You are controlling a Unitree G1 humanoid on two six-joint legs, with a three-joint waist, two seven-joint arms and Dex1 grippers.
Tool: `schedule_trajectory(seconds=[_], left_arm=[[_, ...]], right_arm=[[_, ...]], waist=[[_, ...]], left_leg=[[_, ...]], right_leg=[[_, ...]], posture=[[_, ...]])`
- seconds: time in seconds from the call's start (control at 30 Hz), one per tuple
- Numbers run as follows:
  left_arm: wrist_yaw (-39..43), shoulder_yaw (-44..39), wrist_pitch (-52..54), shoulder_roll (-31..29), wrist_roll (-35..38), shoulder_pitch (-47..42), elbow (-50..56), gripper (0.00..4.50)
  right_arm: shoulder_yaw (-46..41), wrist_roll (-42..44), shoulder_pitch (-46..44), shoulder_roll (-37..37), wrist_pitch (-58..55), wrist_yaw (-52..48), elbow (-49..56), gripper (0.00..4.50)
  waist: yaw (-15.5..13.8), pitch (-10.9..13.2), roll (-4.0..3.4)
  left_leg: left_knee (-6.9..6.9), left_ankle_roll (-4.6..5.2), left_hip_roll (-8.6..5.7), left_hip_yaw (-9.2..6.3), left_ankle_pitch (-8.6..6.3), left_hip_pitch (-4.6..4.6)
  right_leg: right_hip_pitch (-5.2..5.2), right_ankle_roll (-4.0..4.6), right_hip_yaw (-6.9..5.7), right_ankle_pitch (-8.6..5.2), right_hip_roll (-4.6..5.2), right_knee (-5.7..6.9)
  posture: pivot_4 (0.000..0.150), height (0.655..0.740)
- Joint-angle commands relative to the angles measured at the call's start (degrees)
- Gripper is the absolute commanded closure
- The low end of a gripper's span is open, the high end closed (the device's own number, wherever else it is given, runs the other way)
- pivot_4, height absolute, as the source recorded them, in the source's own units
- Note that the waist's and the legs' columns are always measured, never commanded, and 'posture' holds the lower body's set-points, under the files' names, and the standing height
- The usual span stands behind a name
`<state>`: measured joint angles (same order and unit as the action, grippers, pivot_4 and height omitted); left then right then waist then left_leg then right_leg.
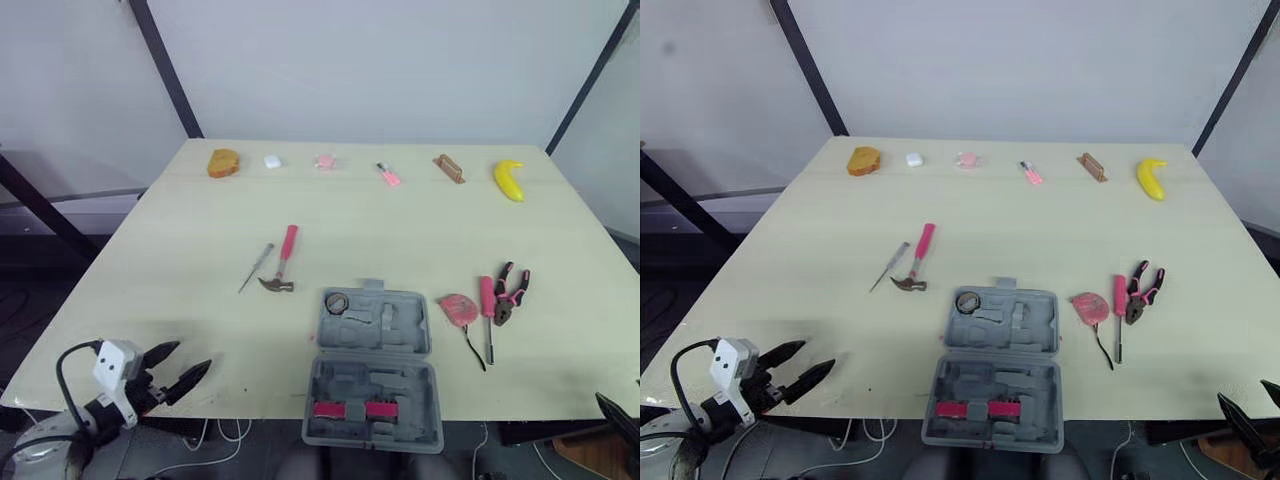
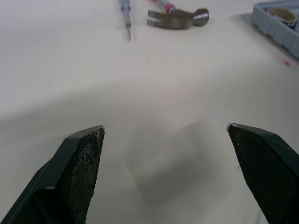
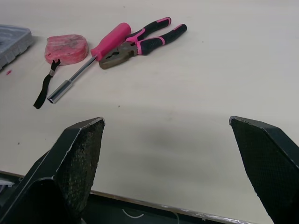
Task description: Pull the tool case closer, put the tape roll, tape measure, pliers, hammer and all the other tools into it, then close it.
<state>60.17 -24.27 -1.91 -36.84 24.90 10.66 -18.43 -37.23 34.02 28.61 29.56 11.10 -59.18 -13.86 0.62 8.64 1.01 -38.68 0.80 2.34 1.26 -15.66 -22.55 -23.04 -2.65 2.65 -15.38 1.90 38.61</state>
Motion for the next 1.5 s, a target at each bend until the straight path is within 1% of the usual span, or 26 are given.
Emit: schedule_trajectory(seconds=[0.03, 0.13, 0.2, 0.27, 0.37, 0.5, 0.73, 0.8, 1.0, 1.1, 1.2, 1.37, 1.5], left_arm=[[0.82, 0.35, -0.34, -0.96, 0.76, -2.21, 2.63, 0.03], [0.85, 1.93, -2.78, -1.04, -1.19, -4.38, 3.31, 0.03], [1.67, 2.97, -1.22, -0.75, -0.08, -5.52, 5.22, 0.03], [3.30, 5.05, 0.31, -1.05, 0.59, -7.22, 7.82, 0.03], [5.91, 8.18, 2.32, -1.58, 1.66, -11.13, 11.76, 0.03], [9.01, 12.41, 4.81, -1.98, 2.50, -16.01, 16.07, 0.03], [13.00, 17.78, 7.45, -2.30, 3.62, -21.37, 20.98, 0.03], [14.50, 19.29, 8.16, -2.68, 3.80, -22.72, 22.36, 0.03], [18.67, 23.31, 9.25, -3.57, 3.65, -26.08, 25.21, 0.03], [20.61, 24.70, 8.85, -4.05, 3.29, -27.18, 25.83, 0.03], [21.83, 25.87, 8.77, -4.40, 3.05, -28.43, 26.66, 0.03], [21.88, 26.17, 9.19, -4.65, 3.12, -29.75, 27.22, 0.03], [22.16, 26.31, 9.20, -4.87, 3.33, -29.82, 27.39, 0.03]], right_arm=[[-1.15, 0.41, -0.58, 0.96, 1.64, -0.71, 2.02, 0.00], [0.17, 0.35, -1.21, 0.79, 1.16, -0.76, 4.53, 0.00], [0.98, 0.31, -1.67, 0.75, 0.54, -0.55, 6.39, 0.00], [2.61, 0.23, -2.27, 0.32, -0.89, 0.85, 10.55, 0.00], [6.39, -2.75, -3.50, -0.59, -3.74, 6.20, 17.09, 0.00], [12.17, -6.62, -4.97, -0.33, -12.71, 14.54, 25.54, 0.00], [20.43, -11.49, -8.85, -1.61, -17.84, 21.47, 33.08, 0.00], [23.56, -13.57, -9.77, -1.90, -21.09, 23.97, 34.94, 0.00], [29.61, -18.14, -15.24, -3.17, -32.91, 32.56, 37.71, 0.00], [31.38, -19.76, -15.86, -4.46, -35.83, 35.33, 37.22, 0.00], [33.62, -21.48, -15.89, -6.55, -36.98, 37.56, 35.74, 0.00], [36.69, -25.23, -15.05, -8.37, -34.31, 39.20, 32.70, 0.00], [37.36, -25.69, -15.38, -9.77, -33.81, 39.59, 31.92, 0.00]], waist=[[0.02, -0.01, 0.00], [0.01, -0.02, -0.01], [0.02, -0.03, -0.01], [0.02, -0.03, -0.02], [0.01, -0.03, -0.03], [-0.08, -0.05, -0.04], [0.08, -0.04, -0.05], [0.07, -0.03, -0.05], [0.05, -0.02, -0.06], [-0.04, -0.02, -0.05], [0.02, -0.01, -0.05], [0.07, -0.01, -0.05], [0.17, -0.01, -0.04]], left_leg=[[0.00, 0.00, -0.02, 0.01, 0.00, 0.00], [0.00, 0.00, -0.05, 0.00, 0.00, 0.00], [0.00, 0.00, -0.08, 0.02, 0.00, 0.00], [0.01, 0.00, -0.07, 0.00, 0.00, -0.01], [0.01, 0.00, -0.07, -0.01, 0.00, -0.02], [0.00, -0.01, -0.10, -0.03, 0.01, -0.05], [0.03, -0.01, -0.14, -0.06, 0.00, -0.09], [0.03, -0.01, -0.14, -0.05, 0.00, -0.09], [0.02, -0.01, -0.15, -0.05, 0.01, -0.11], [0.02, -0.01, -0.15, -0.05, 0.01, -0.19], [0.03, -0.01, -0.14, -0.04, 0.01, -0.22], [0.02, -0.01, -0.15, -0.05, 0.01, -0.22], [0.02, -0.01, -0.14, -0.07, 0.01, -0.22]], right_leg=[[0.00, -0.15, 0.00, 0.09, -0.02, 0.00], [0.00, -0.17, 0.01, 0.10, -0.03, -0.01], [0.00, -0.17, 0.03, 0.10, -0.04, -0.01], [0.00, -0.17, 0.03, 0.11, -0.05, -0.01], [0.00, -0.18, 0.02, 0.11, -0.07, 0.00], [-0.01, -0.18, 0.02, 0.11, -0.08, 0.01], [-0.03, -0.18, 0.00, 0.11, -0.12, -0.03], [-0.03, -0.18, -0.01, 0.11, -0.13, -0.02], [-0.03, -0.18, -0.01, 0.11, -0.14, -0.03], [-0.07, -0.17, -0.07, 0.11, -0.18, -0.05], [-0.08, -0.17, -0.09, 0.11, -0.18, -0.08], [-0.08, -0.17, -0.06, 0.11, -0.18, -0.08], [-0.09, -0.17, -0.05, 0.11, -0.19, -0.08]], posture=[[0.150, 0.7400], [0.150, 0.7400], [0.150, 0.7400], [0.150, 0.7400], [0.150, 0.7400], [0.150, 0.7400], [0.150, 0.7400], [0.150, 0.7400], [0.150, 0.7400], [0.150, 0.7400], [0.150, 0.7400], [0.150, 0.7400], [0.150, 0.7400]])
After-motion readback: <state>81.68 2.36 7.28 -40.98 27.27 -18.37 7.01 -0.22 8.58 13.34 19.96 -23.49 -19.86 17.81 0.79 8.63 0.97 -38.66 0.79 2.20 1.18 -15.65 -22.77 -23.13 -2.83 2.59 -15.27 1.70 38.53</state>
